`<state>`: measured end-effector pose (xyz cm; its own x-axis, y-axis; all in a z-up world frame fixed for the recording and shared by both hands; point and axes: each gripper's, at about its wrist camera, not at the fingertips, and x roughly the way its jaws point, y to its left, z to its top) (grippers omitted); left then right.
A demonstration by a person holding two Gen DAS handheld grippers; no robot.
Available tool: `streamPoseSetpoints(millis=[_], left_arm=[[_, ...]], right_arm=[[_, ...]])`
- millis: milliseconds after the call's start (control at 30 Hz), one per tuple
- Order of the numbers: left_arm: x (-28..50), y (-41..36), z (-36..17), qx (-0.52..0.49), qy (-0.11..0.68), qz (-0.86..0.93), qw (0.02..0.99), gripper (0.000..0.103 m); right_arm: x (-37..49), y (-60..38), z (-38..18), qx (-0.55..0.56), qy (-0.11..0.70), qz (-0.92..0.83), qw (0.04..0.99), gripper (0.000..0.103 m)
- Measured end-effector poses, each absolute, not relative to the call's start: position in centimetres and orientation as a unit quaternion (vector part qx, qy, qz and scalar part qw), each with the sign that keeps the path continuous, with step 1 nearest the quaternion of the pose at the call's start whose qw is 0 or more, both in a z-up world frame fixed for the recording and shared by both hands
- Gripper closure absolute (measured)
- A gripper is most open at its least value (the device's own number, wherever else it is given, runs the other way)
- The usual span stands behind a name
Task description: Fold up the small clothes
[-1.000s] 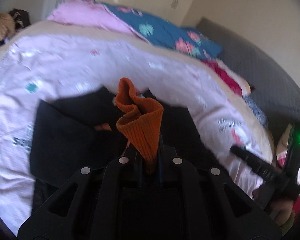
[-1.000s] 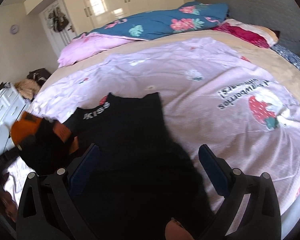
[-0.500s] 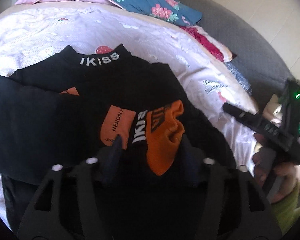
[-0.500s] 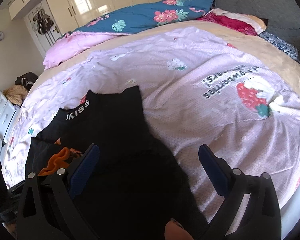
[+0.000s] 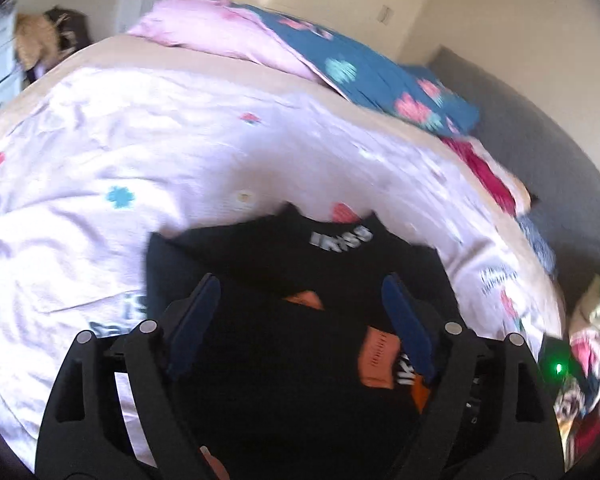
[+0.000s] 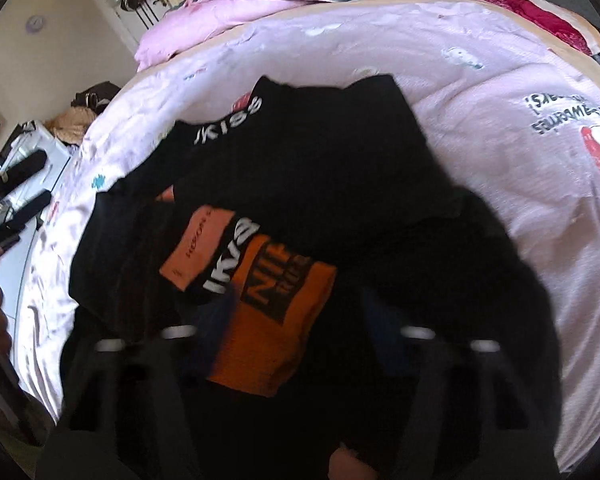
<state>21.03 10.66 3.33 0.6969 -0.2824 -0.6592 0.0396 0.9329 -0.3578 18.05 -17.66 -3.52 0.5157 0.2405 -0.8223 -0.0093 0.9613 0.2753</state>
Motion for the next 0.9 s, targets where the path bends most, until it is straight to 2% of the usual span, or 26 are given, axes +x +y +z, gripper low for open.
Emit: streamPoseSetpoints(millis=[33,67,267,467,900], left_arm=[[20.9,11.9,2.9,-0.172,0.376,-0.077,0.907,0.027],[21.0,12.7,2.7,-0.177,0.377,-0.067,0.907,0.027],[20.8,18.5,2.1,-0.237,0.371,-0.004,0.898,0.027],[20.2,19.5,2.5,-0.242,0.357,0.02,0.902,0.027],[21.6,13.2,0.6,-0.159,0.399,-0.027,0.903,0.027]], right_arm=[[17.8,-17.3,-3.1,0.11,0.473,0.078,0.871,0.091],[17.7,-17.1,-2.7,0.106,0.465,0.083,0.875,0.094],[18.6,-14.7,3.3,0.03,0.391,0.136,0.91,0.096],[19.6,-13.7,9.7,-0.057,0.301,0.161,0.938,0.096],[22.3,-16.0,4.1,-0.051,0.36,0.098,0.926,0.095]])
